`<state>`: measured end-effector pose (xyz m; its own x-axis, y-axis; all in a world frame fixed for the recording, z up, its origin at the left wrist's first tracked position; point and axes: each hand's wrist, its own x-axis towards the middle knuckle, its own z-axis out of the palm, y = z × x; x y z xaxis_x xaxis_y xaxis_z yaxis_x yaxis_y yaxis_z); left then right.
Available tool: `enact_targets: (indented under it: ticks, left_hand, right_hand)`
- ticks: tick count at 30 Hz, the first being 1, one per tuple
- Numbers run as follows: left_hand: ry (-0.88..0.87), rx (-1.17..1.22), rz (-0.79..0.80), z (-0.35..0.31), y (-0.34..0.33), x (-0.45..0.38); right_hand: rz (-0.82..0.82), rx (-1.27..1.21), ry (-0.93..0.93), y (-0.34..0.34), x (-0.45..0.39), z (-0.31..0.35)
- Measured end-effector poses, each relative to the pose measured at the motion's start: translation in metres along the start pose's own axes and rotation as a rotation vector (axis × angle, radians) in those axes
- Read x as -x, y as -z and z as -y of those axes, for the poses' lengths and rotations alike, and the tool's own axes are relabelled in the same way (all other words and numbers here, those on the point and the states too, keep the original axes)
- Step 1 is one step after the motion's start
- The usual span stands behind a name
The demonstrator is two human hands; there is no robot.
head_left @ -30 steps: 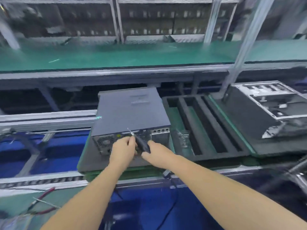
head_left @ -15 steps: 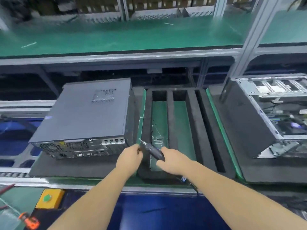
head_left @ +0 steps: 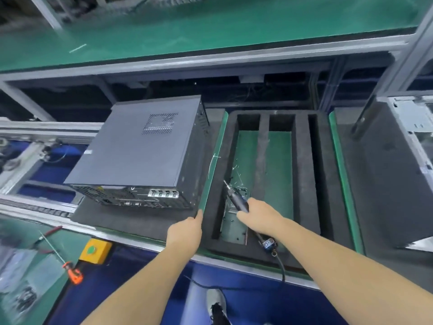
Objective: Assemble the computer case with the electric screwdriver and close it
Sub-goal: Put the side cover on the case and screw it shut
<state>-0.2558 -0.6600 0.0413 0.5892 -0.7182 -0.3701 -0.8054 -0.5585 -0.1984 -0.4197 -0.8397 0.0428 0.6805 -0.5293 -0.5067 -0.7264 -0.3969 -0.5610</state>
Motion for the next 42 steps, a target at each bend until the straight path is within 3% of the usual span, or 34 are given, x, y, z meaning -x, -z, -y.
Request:
enact_targets:
  ticks: [10,15,18,26,34,36,42]
  left_hand:
    - [-0.086,-0.021,-0.116,-0.014,0.008,-0.009]
    - [-0.426,-0.264,-0.161,-0.042,0.023,-0.025]
    - [-0.604,-0.455,-0.075,-0.06,0.019,-0.032]
    - [-0.473,-0.367,-0.053,-0.1,-0.002,-0.083]
    - [-0.513,-0.384,-0.016,-0.109,-0.018,-0.097]
    - [-0.479,-0.275,0.017,-0.111,-0.014,-0.095]
    - [-0.054,0.782,0.098,-0.101,0.039,-0.101]
  right_hand:
    - [-0.012,-0.099,-0.015,0.009,-0.022,0.008]
    - [-0.132,-0.262,-0.087,0.017,-0.028,-0.001]
    - [-0.177,-0.33,-0.107,0.02,-0.028,-0.009]
    - [-0.225,-0.322,-0.144,0.01,-0.027,-0.009]
    - [-0.271,-0.331,-0.183,0.004,-0.025,-0.006]
    - [-0.28,-0.334,-0.195,0.005,-0.025,-0.004]
    - [-0.299,-0.407,-0.239,0.009,-0.024,0.001]
